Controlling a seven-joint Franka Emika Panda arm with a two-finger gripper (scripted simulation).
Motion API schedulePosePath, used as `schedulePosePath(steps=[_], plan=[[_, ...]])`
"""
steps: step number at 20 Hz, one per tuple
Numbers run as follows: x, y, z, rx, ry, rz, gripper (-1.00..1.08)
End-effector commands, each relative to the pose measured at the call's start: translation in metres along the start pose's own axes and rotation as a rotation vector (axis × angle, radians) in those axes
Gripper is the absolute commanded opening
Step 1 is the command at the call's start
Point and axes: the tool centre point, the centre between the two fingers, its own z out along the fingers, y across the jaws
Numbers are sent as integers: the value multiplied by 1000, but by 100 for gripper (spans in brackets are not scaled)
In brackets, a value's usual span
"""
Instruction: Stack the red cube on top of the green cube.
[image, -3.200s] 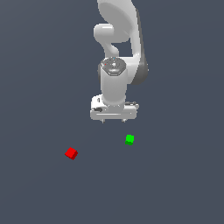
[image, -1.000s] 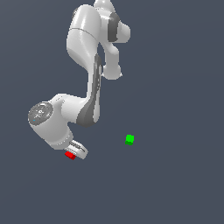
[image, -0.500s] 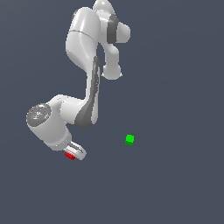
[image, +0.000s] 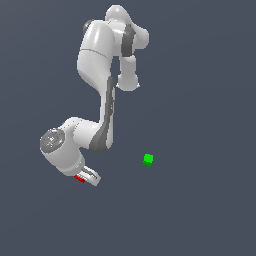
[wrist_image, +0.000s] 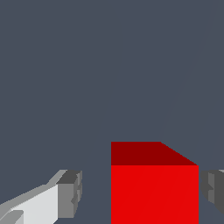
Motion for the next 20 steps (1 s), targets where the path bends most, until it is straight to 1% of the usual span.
schedulePosePath(steps=[1,5,6,20], plan=[[1,0,5,0,2,0,100],[2,0,4,0,2,0,100],[2,0,4,0,2,0,-100],[1,0,0,0,1,0,-100]])
